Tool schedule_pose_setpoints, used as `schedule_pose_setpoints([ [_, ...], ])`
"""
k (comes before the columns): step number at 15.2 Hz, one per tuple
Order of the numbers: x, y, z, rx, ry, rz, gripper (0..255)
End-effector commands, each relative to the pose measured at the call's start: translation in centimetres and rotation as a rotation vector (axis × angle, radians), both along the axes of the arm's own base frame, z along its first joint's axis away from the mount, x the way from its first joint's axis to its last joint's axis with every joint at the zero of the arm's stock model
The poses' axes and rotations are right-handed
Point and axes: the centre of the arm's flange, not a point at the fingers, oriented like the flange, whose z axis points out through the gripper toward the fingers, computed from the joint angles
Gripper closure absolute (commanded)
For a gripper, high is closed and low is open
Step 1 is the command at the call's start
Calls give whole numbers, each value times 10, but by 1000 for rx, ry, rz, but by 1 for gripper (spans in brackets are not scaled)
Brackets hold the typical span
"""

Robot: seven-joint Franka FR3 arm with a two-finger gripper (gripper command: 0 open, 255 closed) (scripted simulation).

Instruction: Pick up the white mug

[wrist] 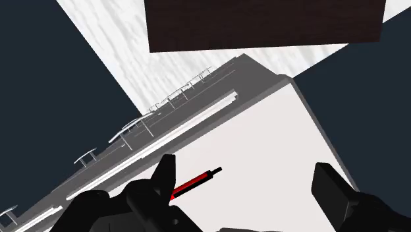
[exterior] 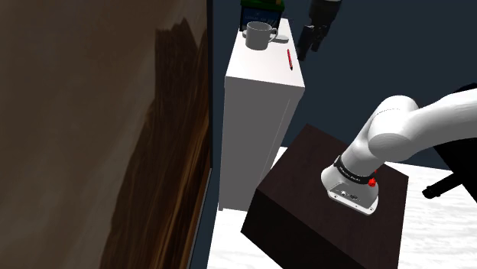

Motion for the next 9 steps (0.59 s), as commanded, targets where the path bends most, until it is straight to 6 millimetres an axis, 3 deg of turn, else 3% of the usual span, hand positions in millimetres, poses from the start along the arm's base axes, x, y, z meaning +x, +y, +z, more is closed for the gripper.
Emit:
schedule_pose_setpoints([
  [1, 0, 0, 0, 0, 0, 0, 0],
  [9, 106, -21, 4, 4, 12, -19, 0],
])
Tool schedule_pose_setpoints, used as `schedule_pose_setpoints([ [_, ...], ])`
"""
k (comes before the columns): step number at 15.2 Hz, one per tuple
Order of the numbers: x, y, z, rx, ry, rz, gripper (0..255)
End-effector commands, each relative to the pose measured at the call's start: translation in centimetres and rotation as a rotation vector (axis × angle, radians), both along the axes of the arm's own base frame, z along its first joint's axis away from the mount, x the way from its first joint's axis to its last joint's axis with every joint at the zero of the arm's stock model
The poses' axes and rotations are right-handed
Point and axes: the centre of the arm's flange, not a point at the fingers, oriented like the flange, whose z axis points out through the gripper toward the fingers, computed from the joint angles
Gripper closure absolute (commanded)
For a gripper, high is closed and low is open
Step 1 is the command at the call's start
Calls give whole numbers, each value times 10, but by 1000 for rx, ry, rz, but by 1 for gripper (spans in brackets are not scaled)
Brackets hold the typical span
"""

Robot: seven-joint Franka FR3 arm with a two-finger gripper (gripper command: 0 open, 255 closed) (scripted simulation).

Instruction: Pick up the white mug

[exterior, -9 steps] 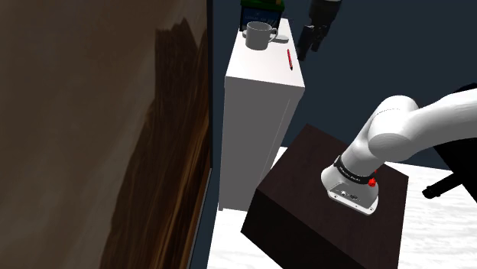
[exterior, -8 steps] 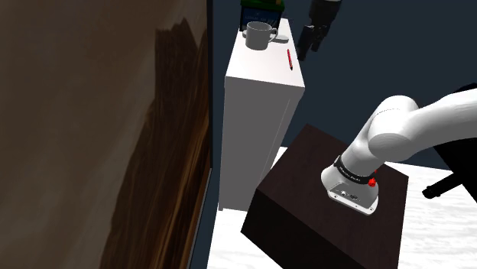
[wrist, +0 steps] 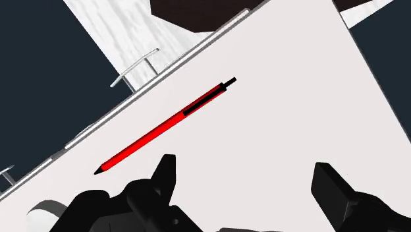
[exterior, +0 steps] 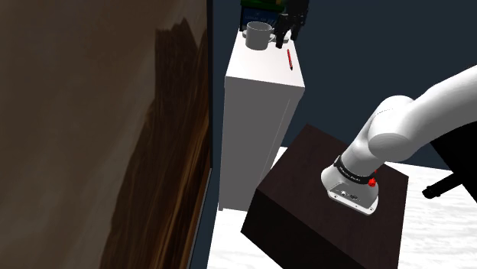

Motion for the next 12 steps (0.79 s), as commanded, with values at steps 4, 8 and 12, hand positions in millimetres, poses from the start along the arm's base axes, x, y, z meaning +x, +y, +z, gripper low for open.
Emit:
schedule_pose_setpoints([
  [4, 65, -14, 1, 2, 7, -12, 0],
  [8, 118, -26, 2, 5, 13, -22, 0],
  [12, 170, -38, 3, 7, 19, -32, 0],
])
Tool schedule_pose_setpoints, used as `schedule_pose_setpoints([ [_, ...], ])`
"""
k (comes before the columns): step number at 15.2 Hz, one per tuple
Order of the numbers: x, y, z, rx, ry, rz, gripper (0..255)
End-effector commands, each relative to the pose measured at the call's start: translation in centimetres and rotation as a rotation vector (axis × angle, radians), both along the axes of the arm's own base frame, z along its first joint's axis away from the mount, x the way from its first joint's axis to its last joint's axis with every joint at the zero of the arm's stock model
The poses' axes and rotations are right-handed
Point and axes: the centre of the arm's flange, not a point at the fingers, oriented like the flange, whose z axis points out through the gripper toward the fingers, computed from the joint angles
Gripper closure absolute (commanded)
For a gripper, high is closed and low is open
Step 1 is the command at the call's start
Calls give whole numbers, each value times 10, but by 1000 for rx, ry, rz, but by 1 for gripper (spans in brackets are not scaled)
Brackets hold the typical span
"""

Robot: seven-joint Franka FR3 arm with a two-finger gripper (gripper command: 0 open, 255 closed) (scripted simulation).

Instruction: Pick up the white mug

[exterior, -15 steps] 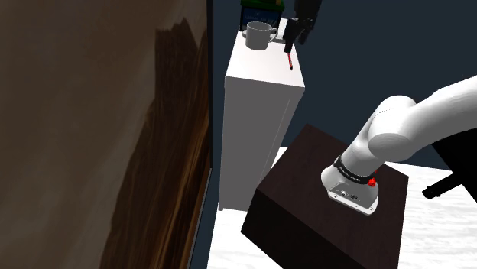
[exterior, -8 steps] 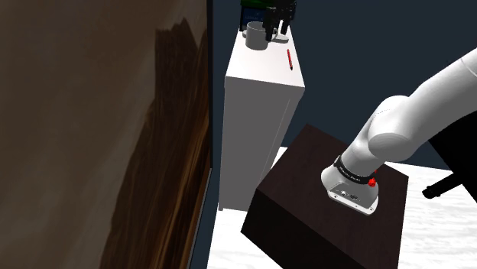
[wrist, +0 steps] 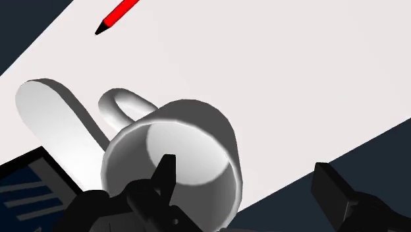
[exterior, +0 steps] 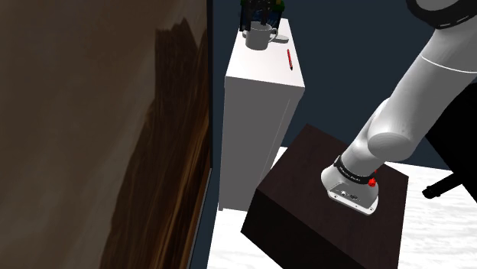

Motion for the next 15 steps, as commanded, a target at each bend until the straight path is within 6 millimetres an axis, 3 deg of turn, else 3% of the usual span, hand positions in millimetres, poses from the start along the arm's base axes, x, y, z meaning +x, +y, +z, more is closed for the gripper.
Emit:
schedule_pose_setpoints([
  [1, 21, -7, 0, 1, 2, -3, 0],
  [10, 21, -7, -40, 1, 2, -3, 0],
  [11, 21, -7, -40, 1, 2, -3, 255],
  [15, 21, -7, -40, 1, 2, -3, 255],
])
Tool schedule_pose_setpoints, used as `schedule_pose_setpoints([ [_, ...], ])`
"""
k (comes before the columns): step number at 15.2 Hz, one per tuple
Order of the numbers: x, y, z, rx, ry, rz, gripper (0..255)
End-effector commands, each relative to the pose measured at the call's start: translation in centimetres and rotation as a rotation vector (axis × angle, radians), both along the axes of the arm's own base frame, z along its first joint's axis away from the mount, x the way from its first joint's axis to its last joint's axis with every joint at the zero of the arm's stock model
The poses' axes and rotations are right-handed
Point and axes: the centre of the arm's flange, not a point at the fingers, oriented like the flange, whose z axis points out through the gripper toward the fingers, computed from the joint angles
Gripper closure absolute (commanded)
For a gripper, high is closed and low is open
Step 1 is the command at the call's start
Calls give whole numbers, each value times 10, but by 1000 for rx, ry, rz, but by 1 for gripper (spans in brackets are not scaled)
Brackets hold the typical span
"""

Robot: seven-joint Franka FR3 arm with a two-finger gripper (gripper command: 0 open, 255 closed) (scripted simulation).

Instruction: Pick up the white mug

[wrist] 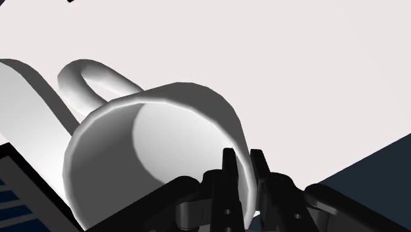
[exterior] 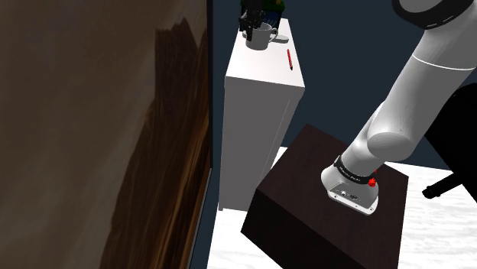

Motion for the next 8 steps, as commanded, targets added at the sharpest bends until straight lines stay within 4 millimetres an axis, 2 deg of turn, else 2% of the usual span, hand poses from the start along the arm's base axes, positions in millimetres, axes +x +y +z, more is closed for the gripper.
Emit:
schedule_pose_setpoints([
  [1, 0, 0, 0, 0, 0, 0, 255],
  [5, 0, 0, 0, 0, 0, 0, 255],
  [8, 0, 0, 16, 0, 0, 0, 255],
])
